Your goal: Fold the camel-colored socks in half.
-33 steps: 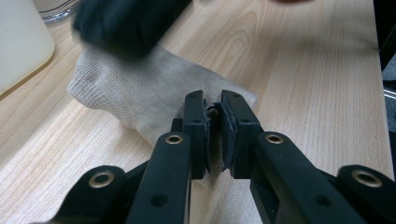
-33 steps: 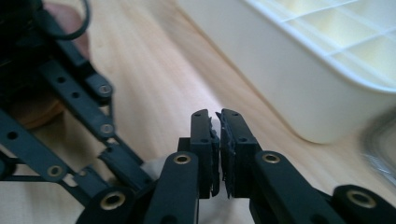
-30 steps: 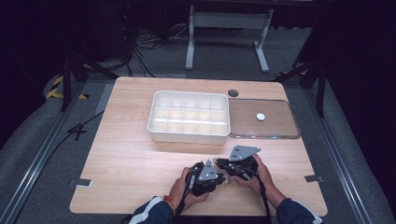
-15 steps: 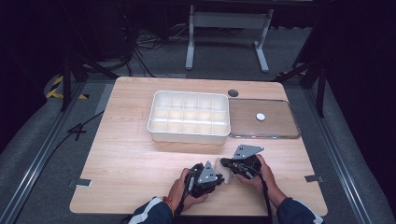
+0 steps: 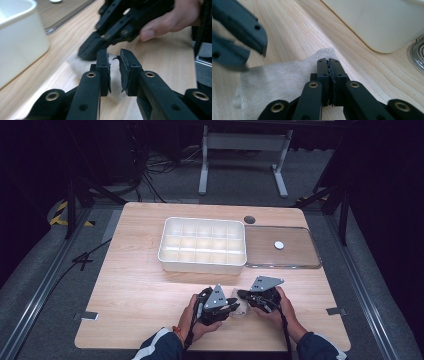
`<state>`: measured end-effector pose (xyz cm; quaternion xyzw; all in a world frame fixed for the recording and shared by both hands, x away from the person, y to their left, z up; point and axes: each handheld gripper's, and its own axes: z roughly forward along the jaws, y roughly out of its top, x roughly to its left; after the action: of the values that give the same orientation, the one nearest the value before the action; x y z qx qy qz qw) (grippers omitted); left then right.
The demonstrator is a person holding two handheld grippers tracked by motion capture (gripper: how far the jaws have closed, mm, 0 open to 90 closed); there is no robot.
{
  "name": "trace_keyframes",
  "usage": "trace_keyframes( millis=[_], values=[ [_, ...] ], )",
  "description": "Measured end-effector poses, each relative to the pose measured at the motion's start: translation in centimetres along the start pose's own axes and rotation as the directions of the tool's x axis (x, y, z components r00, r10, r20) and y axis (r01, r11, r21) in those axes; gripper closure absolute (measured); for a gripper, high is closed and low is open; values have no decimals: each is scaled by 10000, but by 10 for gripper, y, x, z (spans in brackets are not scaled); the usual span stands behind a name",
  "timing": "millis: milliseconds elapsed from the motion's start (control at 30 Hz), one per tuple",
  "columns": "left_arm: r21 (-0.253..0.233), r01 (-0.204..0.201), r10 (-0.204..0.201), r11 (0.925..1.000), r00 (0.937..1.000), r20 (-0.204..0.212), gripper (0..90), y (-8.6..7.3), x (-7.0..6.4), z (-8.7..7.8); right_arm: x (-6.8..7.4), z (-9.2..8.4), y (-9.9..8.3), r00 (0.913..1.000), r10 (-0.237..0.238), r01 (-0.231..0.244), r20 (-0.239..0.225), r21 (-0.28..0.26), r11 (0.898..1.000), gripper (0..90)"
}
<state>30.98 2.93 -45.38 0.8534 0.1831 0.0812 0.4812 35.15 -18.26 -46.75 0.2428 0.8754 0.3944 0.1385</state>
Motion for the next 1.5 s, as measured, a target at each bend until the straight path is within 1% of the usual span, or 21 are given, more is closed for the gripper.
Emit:
trace_keyframes(
  millis=[33, 67, 133, 233, 300, 433, 567, 733, 833, 967, 1033, 1100, 1133, 1167, 1233, 1300, 1333, 1367, 1433, 1467, 1500],
  values=[
    [13, -59, 59, 10000, 9999, 133, 769, 0, -2, 3, 0, 0, 0, 10000, -15, 15, 21, 0, 10000, 881],
    [112, -279, 276, 9995, 9994, 213, 764, 0, -5, 7, 1, 0, 0, 10000, -54, 54, 39, -19, 10000, 881],
    [480, -317, 301, 9983, 9990, 339, 763, -3, -9, 13, 1, 0, 0, 9999, -92, 92, 95, -32, 10000, 880],
    [921, -539, 509, 9943, 9981, 349, 765, -9, -12, 21, 1, -1, 0, 9999, -125, 125, 57, -24, 9999, 876],
    [954, -608, 578, 9936, 9977, 340, 774, -12, -14, 24, 1, -2, 0, 9999, -98, 98, 22, -14, 10000, 852],
    [977, -649, 619, 9931, 9975, 328, 788, -13, -14, 24, -5, -5, -2, 9992, -85, 80, 385, 142, 9999, 838],
    [949, -537, 505, 9940, 9981, 356, 791, -15, -13, 24, -14, -7, -5, 9980, 214, -229, 591, 244, 9994, 839],
    [956, -619, 586, 9935, 9976, 364, 796, -15, -14, 25, -19, -10, -7, 9943, 377, -425, 993, 469, 9980, 841],
    [977, -648, 617, 9931, 9975, 351, 799, -15, -14, 25, -25, -18, -6, 9908, 621, -651, 1205, 210, 9977, 837],
    [962, -604, 572, 9935, 9977, 353, 799, -15, -15, 25, -24, -32, -1, 9919, 939, -889, 860, -603, 9942, 805],
    [944, -639, 607, 9935, 9975, 365, 799, -15, -15, 25, -19, -36, 2, 9957, 673, -614, 630, -906, 9940, 791],
    [986, -689, 658, 9927, 9972, 349, 799, -14, -15, 25, -13, -36, 5, 9984, 550, -530, 149, -1080, 9927, 784],
    [986, -689, 658, 9927, 9972, 349, 799, -14, -15, 25, -9, -34, 6, 9994, 358, -356, 2, -1014, 9942, 790],
    [993, -692, 661, 9926, 9972, 337, 799, -15, -16, 25, -9, -34, 6, 9994, 358, -356, 2, -1014, 9942, 790],
    [975, -721, 689, 9926, 9970, 353, 799, -15, -16, 26, 0, -26, 7, 9990, -151, 122, -414, -675, 9976, 814],
    [894, -695, 666, 9936, 9971, 355, 800, -15, -16, 26, 5, -19, 7, 9982, -408, 394, -448, -313, 9987, 829],
    [1017, -718, 686, 9922, 9971, 343, 800, -15, -16, 26, 6, -16, 5, 9981, -477, 473, -382, -131, 9988, 829],
    [1038, -733, 700, 9919, 9969, 354, 801, -15, -15, 25, 2, -12, 2, 9989, -418, 422, -226, 158, 9990, 826],
    [1032, -733, 701, 9920, 9970, 339, 801, -15, -16, 26, -2, -10, -1, 9994, -322, 324, -93, 290, 9991, 824],
    [991, -789, 759, 9919, 9965, 336, 801, -14, -16, 26, -9, -10, -4, 10000, -26, 23, 81, 392, 9992, 819],
    [991, -789, 759, 9919, 9965, 336, 801, -14, -16, 26, -9, -10, -4, 10000, -26, 23, 81, 392, 9992, 819]
  ],
)
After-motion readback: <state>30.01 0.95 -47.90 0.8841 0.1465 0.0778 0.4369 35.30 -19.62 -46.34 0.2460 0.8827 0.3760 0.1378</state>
